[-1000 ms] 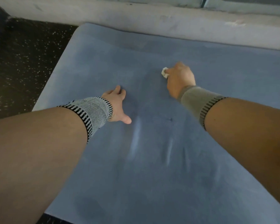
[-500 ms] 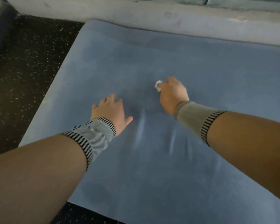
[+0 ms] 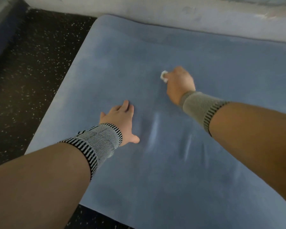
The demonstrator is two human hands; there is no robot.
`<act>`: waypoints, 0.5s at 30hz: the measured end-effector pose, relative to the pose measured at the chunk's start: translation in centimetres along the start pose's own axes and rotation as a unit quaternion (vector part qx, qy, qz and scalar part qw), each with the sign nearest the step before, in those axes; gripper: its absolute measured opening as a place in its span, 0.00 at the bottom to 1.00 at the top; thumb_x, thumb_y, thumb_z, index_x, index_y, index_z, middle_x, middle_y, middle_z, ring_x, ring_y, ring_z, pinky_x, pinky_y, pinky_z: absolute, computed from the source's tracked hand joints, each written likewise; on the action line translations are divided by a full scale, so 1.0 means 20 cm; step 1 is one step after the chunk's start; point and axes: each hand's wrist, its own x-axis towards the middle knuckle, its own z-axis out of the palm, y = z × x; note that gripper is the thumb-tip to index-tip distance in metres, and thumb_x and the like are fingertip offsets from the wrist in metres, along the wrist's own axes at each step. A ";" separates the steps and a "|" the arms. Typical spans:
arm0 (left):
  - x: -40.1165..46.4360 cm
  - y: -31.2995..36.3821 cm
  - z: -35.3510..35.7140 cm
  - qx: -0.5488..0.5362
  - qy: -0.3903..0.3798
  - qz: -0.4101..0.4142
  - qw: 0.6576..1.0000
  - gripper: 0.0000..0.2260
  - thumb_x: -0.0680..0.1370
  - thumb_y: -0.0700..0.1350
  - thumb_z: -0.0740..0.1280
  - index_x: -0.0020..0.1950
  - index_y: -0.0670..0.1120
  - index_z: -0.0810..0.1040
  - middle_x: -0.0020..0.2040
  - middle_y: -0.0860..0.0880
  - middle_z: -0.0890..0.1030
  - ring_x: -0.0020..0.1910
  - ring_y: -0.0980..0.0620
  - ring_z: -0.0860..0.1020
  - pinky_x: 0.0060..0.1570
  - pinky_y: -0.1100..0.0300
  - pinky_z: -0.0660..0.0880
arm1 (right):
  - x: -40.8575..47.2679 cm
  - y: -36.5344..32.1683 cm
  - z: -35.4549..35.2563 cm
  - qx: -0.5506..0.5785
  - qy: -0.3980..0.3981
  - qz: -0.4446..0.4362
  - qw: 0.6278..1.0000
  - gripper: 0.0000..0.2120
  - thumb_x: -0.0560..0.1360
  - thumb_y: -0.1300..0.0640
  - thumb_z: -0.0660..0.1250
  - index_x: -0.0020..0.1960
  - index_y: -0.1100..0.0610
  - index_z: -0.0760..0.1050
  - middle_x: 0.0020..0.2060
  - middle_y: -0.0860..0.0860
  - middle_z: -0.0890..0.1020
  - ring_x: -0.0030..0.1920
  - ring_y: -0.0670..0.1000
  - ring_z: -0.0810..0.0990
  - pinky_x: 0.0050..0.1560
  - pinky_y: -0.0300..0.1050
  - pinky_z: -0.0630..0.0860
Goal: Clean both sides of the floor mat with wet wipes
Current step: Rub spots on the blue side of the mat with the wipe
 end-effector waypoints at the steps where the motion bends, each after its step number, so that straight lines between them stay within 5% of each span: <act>1: 0.00 0.00 0.00 -0.007 0.002 0.000 1.000 0.54 0.65 0.67 0.73 0.79 0.49 0.45 0.79 0.55 0.42 0.77 0.48 0.51 0.70 0.36 0.58 | -0.09 -0.04 0.02 0.016 -0.007 -0.056 0.998 0.12 0.79 0.57 0.59 0.58 0.59 0.76 0.50 0.59 0.74 0.51 0.59 0.74 0.45 0.43 0.65; 4: 0.00 -0.01 0.01 -0.022 -0.002 0.003 1.000 0.54 0.66 0.66 0.73 0.79 0.50 0.44 0.79 0.55 0.41 0.77 0.48 0.50 0.70 0.36 0.59 | -0.30 -0.11 0.01 0.046 -0.093 -0.211 0.972 0.12 0.77 0.62 0.60 0.57 0.58 0.78 0.48 0.59 0.75 0.48 0.58 0.74 0.43 0.45 0.65; 6: 0.00 -0.01 0.02 -0.030 -0.003 0.003 1.000 0.54 0.66 0.65 0.73 0.79 0.50 0.44 0.79 0.55 0.41 0.77 0.48 0.49 0.71 0.37 0.59 | -0.26 -0.09 -0.03 0.048 -0.104 -0.236 0.965 0.10 0.77 0.63 0.62 0.55 0.60 0.80 0.47 0.61 0.77 0.46 0.59 0.76 0.43 0.47 0.69; 11: 0.01 -0.01 0.03 -0.038 -0.005 0.001 0.999 0.54 0.65 0.65 0.73 0.79 0.50 0.44 0.79 0.56 0.40 0.77 0.49 0.48 0.71 0.37 0.58 | 0.17 0.10 -0.08 -0.072 0.003 0.042 0.997 0.14 0.77 0.64 0.57 0.59 0.57 0.77 0.56 0.61 0.75 0.55 0.62 0.75 0.47 0.47 0.69; 13: 0.01 -0.02 0.04 -0.043 -0.004 0.003 0.999 0.54 0.65 0.65 0.74 0.79 0.51 0.44 0.79 0.56 0.40 0.77 0.50 0.48 0.71 0.36 0.58 | 0.18 0.06 -0.04 -0.049 -0.025 0.065 0.996 0.14 0.77 0.64 0.59 0.61 0.56 0.75 0.59 0.61 0.73 0.56 0.63 0.75 0.49 0.47 0.71; 15: 0.01 -0.03 0.04 -0.049 0.002 0.003 0.999 0.54 0.65 0.65 0.74 0.79 0.51 0.44 0.79 0.57 0.41 0.77 0.50 0.48 0.70 0.36 0.58 | 0.07 -0.07 0.02 -0.018 -0.035 -0.010 0.999 0.12 0.79 0.58 0.59 0.60 0.55 0.76 0.57 0.60 0.74 0.56 0.62 0.75 0.52 0.46 0.72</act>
